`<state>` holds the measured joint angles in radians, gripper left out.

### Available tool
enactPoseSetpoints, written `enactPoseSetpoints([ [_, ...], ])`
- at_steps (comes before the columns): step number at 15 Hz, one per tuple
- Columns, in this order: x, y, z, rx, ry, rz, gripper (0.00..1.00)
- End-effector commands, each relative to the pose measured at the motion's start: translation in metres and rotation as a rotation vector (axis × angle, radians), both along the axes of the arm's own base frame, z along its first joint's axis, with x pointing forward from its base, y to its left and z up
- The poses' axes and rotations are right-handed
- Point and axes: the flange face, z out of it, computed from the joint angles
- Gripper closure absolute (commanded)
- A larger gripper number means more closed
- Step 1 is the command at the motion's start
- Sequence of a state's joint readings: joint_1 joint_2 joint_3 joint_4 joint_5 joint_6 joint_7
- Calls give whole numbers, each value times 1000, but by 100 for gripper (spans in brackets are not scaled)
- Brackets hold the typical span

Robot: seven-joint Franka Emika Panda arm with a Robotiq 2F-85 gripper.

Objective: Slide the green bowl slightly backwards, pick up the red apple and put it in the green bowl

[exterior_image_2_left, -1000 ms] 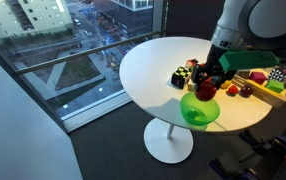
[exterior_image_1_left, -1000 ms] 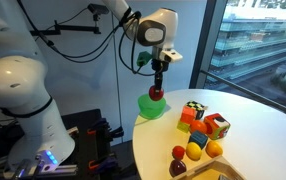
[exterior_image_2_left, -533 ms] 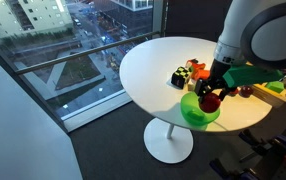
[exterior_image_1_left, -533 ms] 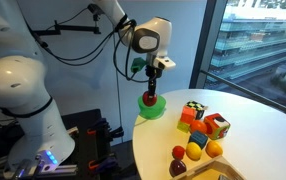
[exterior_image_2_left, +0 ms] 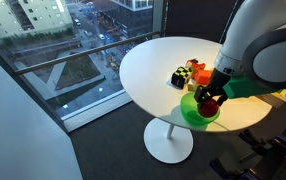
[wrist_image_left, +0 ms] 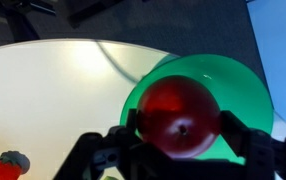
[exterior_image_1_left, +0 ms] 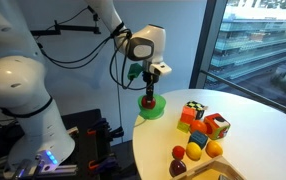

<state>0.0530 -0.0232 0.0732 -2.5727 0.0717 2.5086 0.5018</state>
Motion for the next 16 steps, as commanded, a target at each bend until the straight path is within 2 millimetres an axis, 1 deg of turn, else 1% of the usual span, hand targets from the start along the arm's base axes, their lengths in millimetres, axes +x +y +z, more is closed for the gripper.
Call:
enactPoseSetpoints([
  [1, -2, 1, -7, -8, -16, 22, 43],
  [5, -2, -1, -19, -17, -7, 24, 43],
  [9, -1, -1, -26, -23, 0, 31, 43],
  [10, -1, -1, -27, -24, 4, 31, 4],
  [12, -2, -1, -28, -24, 9, 31, 0],
  [16, 0, -3, -22, -20, 15, 26, 0],
])
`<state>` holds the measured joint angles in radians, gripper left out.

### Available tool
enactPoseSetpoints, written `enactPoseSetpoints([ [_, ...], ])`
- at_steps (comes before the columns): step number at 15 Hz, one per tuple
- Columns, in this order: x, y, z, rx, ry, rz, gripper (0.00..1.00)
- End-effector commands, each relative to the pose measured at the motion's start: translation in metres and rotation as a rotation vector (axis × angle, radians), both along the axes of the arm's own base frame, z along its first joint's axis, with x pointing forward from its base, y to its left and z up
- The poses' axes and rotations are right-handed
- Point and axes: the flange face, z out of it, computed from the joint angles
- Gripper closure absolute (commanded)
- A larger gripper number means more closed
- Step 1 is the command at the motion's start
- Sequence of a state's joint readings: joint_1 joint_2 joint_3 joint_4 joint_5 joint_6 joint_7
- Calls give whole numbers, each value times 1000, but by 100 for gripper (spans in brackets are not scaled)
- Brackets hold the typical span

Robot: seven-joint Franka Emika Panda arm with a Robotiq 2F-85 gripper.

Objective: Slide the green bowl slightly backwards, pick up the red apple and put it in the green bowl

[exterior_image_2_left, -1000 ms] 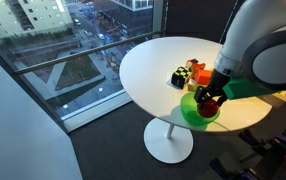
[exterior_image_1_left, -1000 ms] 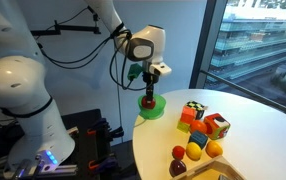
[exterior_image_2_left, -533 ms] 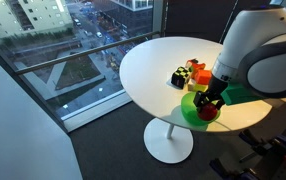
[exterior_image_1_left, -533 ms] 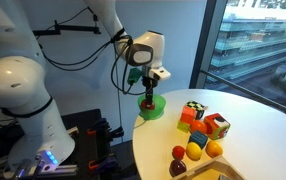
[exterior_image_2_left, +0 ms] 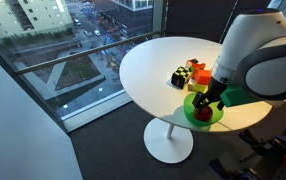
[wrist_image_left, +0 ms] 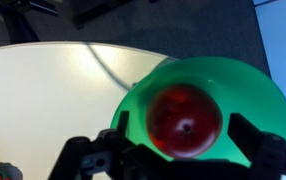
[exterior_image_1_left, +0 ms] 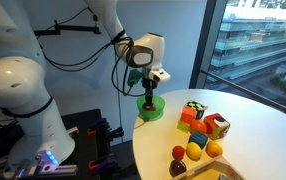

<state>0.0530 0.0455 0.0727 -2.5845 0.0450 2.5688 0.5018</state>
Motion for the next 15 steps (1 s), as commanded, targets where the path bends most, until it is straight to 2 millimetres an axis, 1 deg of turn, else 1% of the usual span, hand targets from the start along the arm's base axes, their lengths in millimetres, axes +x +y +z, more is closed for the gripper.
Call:
enactPoseSetpoints([
  [1, 3, -3, 9, -3, -2, 4, 0],
  [6, 6, -8, 23, 12, 26, -5, 0],
  [10, 8, -16, 42, 28, 51, 13, 0],
  [15, 2, -29, 63, 29, 122, 83, 0],
])
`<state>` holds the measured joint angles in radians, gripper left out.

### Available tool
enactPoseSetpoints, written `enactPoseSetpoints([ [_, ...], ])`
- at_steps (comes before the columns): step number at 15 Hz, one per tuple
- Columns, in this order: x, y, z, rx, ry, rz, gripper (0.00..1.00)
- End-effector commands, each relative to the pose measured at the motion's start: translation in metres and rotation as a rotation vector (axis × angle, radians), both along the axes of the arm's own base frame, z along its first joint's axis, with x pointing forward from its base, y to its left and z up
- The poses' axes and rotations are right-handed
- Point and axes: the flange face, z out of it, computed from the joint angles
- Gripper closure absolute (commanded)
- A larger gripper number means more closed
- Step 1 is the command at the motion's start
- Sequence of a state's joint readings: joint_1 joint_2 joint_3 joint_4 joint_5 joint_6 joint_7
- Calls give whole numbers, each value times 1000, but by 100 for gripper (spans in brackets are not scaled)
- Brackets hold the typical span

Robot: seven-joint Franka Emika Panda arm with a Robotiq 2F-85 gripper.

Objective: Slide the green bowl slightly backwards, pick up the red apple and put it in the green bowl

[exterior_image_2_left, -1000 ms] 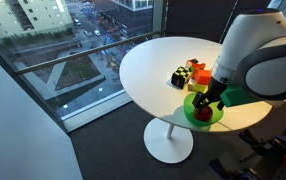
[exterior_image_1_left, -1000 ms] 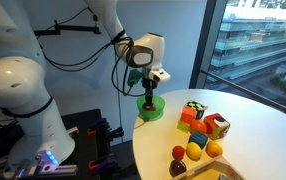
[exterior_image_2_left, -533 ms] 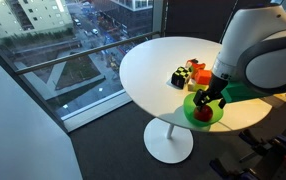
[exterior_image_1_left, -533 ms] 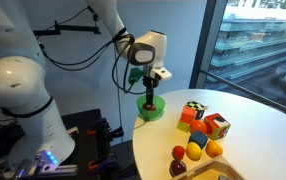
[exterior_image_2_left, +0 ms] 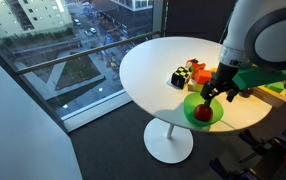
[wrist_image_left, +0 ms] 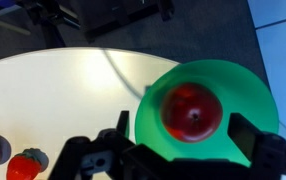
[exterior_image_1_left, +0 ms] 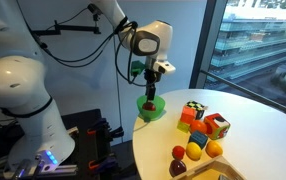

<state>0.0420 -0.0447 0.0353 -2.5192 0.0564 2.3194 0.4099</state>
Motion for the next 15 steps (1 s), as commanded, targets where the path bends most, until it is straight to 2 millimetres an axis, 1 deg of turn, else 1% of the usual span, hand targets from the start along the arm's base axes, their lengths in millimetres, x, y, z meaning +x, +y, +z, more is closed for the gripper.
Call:
enactPoseSetpoints([
  [1, -5, -13, 23, 16, 42, 57, 0],
  [4, -15, -23, 39, 12, 91, 98, 0],
  [8, -30, -37, 67, -31, 120, 122, 0],
  [13, -44, -57, 107, -92, 93, 106, 0],
  [15, -48, -66, 125, -83, 58, 89, 0],
])
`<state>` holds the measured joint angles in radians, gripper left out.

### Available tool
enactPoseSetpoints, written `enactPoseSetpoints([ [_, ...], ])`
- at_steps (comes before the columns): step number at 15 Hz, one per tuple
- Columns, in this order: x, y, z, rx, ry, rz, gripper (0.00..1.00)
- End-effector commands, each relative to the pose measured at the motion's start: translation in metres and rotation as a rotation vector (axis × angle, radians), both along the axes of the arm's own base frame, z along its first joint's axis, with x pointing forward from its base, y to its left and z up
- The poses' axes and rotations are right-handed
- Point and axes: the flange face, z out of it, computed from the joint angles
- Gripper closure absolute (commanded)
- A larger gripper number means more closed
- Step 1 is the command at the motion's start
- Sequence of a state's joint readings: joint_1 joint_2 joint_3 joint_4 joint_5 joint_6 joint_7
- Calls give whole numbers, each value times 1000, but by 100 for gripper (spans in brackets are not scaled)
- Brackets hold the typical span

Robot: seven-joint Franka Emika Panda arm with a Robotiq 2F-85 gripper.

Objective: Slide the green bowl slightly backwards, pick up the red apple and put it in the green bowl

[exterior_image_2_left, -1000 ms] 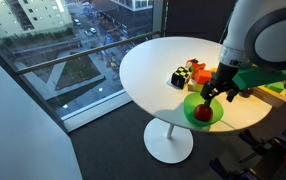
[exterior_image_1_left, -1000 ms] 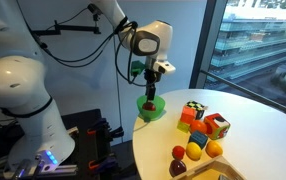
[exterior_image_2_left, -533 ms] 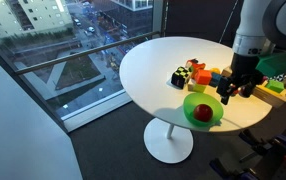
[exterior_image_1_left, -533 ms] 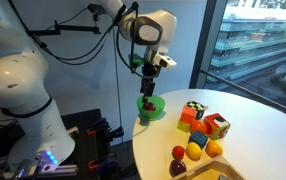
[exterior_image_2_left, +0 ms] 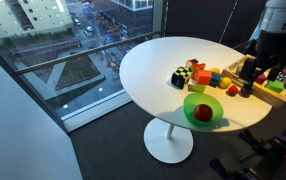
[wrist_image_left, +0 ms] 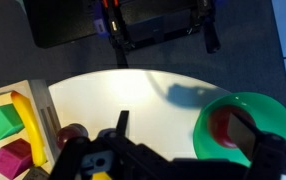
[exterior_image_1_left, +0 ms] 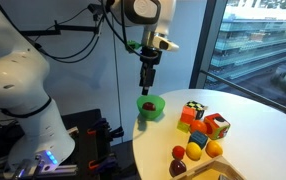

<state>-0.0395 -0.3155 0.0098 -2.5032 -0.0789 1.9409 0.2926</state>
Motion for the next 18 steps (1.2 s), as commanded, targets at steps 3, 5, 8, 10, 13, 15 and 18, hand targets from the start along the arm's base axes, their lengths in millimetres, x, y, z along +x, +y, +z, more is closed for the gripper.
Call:
enactPoseSetpoints([
  [3, -13, -25, 53, 24, -89, -37, 0],
  [5, -16, -32, 69, 48, -133, -51, 0],
  [8, -20, -37, 87, 76, -185, -41, 0],
  [10, -23, -37, 95, 102, -208, -9, 0],
  [13, -27, -37, 103, 142, -223, 42, 0],
  [15, -29, -37, 105, 157, -226, 62, 0],
  [18, -26, -36, 98, 129, -229, 47, 0],
])
